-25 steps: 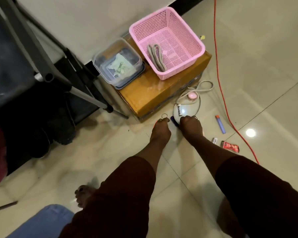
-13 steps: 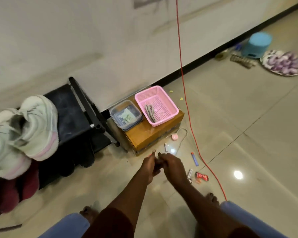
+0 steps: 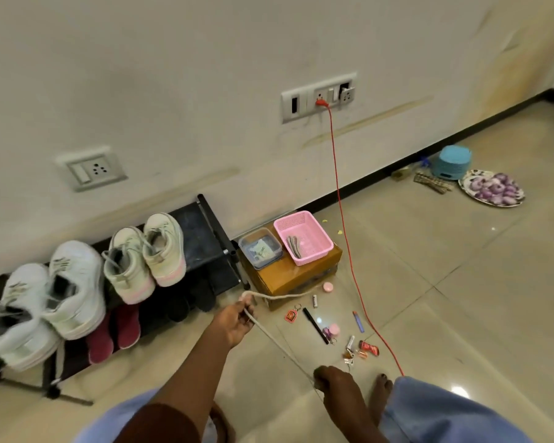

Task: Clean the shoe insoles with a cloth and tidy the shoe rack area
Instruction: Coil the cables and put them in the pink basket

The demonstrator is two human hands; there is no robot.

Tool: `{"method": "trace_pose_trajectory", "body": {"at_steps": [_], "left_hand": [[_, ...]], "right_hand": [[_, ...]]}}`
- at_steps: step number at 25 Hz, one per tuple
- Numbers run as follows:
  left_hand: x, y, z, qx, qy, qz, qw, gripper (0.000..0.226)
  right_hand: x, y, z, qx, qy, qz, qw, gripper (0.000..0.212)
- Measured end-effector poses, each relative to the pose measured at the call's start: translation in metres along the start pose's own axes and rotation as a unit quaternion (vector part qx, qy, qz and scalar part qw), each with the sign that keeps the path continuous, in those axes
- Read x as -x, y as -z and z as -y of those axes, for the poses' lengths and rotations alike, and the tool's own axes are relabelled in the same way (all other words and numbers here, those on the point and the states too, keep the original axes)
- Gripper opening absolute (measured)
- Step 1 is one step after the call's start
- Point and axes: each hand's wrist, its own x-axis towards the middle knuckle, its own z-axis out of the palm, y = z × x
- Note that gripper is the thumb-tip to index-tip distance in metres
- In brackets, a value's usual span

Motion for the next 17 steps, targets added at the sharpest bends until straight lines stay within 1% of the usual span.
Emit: {"method": "trace_pose_trajectory", "body": {"at_steps": [2, 3, 4, 5, 6, 7, 8, 9, 10, 12, 14, 15, 17], "left_hand": [[0.019, 0.010, -0.003, -0.011, -0.012, 0.024, 1.000, 0.021], [0.026, 0.013, -0.002, -0.031, -0.010, 0.034, 0.999, 0.023], [0.034, 0.018, 0.001, -0.056, 0.000, 0.041, 0.998, 0.024], [0.040, 0.021, 0.008, -0.086, 0.012, 0.052, 0.995, 0.025], [0.042, 0.021, 0.015, -0.117, 0.022, 0.066, 0.991, 0.025], [0.047, 0.024, 0.028, -0.143, 0.037, 0.082, 0.986, 0.024], [0.052, 0.025, 0.043, -0.164, 0.057, 0.101, 0.980, 0.022], [0.056, 0.026, 0.058, -0.184, 0.078, 0.125, 0.972, 0.021], [0.063, 0.026, 0.073, -0.206, 0.095, 0.153, 0.962, 0.023], [0.077, 0.024, 0.098, -0.256, 0.108, 0.208, 0.938, 0.034], [0.087, 0.025, 0.111, -0.301, 0.102, 0.234, 0.919, 0.043], [0.089, 0.027, 0.113, -0.321, 0.090, 0.239, 0.912, 0.044], [0.088, 0.035, 0.111, -0.349, 0.059, 0.242, 0.903, 0.035]], "right_hand": [[0.017, 0.004, 0.002, -0.019, -0.025, 0.028, 0.999, 0.026], [0.023, 0.008, 0.007, -0.067, -0.042, 0.032, 0.996, 0.027], [0.031, 0.013, 0.014, -0.164, -0.067, 0.035, 0.984, 0.026], [0.036, 0.018, 0.021, -0.289, -0.094, 0.032, 0.952, 0.023], [0.036, 0.023, 0.028, -0.402, -0.121, 0.029, 0.907, 0.016], [0.040, 0.028, 0.036, -0.499, -0.139, 0.034, 0.855, 0.009], [0.041, 0.033, 0.043, -0.551, -0.147, 0.035, 0.820, 0.004], [0.042, 0.036, 0.049, -0.583, -0.151, 0.034, 0.798, 0.004], [0.042, 0.036, 0.052, -0.600, -0.153, 0.030, 0.784, 0.004], [0.043, 0.033, 0.058, -0.611, -0.161, 0.013, 0.775, 0.004], [0.043, 0.032, 0.060, -0.618, -0.170, -0.015, 0.767, 0.004], [0.042, 0.033, 0.059, -0.629, -0.172, -0.032, 0.757, 0.005], [0.039, 0.037, 0.054, -0.658, -0.171, -0.061, 0.731, 0.008]]}}
